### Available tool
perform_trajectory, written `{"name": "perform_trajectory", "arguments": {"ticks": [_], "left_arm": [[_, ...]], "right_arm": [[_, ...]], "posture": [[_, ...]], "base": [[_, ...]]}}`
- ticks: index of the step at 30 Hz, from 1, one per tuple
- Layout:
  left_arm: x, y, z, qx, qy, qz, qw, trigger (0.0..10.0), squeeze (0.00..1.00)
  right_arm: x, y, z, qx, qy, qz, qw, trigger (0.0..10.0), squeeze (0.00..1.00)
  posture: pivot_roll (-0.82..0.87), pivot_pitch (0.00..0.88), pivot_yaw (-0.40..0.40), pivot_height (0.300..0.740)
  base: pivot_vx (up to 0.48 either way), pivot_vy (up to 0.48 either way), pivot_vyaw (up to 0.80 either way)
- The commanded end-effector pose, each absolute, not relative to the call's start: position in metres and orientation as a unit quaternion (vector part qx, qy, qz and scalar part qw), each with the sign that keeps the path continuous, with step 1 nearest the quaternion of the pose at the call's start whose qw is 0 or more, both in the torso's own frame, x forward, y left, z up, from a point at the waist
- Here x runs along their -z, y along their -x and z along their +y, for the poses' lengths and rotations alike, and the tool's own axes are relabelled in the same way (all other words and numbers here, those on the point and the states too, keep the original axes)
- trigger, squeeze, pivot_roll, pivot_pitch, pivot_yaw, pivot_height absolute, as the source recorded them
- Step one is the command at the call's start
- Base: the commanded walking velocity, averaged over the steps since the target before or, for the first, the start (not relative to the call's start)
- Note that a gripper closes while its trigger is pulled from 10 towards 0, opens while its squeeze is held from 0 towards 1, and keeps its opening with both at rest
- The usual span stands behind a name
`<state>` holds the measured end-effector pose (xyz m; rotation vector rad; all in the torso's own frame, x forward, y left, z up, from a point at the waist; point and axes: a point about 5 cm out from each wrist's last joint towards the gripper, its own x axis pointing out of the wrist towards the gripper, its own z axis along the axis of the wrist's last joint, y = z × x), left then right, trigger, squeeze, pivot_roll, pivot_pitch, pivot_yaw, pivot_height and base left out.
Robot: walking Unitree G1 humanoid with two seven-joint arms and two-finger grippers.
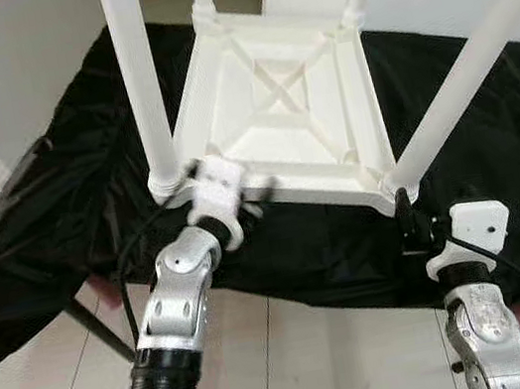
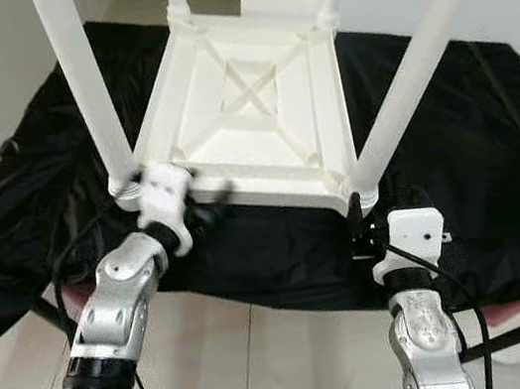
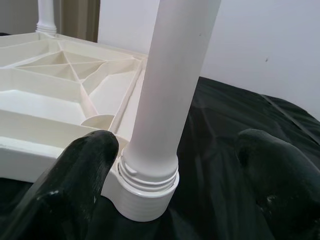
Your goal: Building children table
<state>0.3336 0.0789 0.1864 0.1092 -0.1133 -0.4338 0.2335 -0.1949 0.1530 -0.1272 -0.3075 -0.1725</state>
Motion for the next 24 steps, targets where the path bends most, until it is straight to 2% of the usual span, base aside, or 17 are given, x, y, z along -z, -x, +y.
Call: {"name": "perform_trajectory", "arguments": {"ticks": [1, 10, 21, 24], "left_arm": [[-0.181, -0.339, 0.076, 0.190, -0.043, -0.042, 0.980, 10.0, 0.00], [-0.186, -0.354, 0.072, 0.148, -0.011, -0.037, 0.988, 10.0, 0.00], [-0.197, -0.366, 0.046, 0.149, 0.018, -0.038, 0.988, 10.0, 0.00], [-0.197, -0.371, 0.040, 0.145, 0.027, -0.033, 0.989, 10.0, 0.00]], "right_arm": [[-0.155, -0.232, -0.194, 0.071, 0.065, -0.157, 0.983, 10.0, 0.00], [-0.168, -0.234, -0.194, 0.040, 0.054, -0.177, 0.982, 10.0, 0.00], [-0.209, -0.242, -0.206, 0.052, 0.056, -0.239, 0.968, 10.0, 0.00], [-0.243, -0.249, -0.208, 0.053, 0.051, -0.291, 0.954, 10.0, 0.00]], "posture": [[0.06, 0.164, -0.079, 0.740], [0.04, 0.158, -0.065, 0.740], [0.02, 0.145, -0.057, 0.740], [0.02, 0.132, -0.056, 0.740]], "base": [[0.000, 0.000, 0.00], [0.000, 0.000, 0.00], [0.000, 0.000, 0.00], [0.000, 0.000, 0.00]]}}
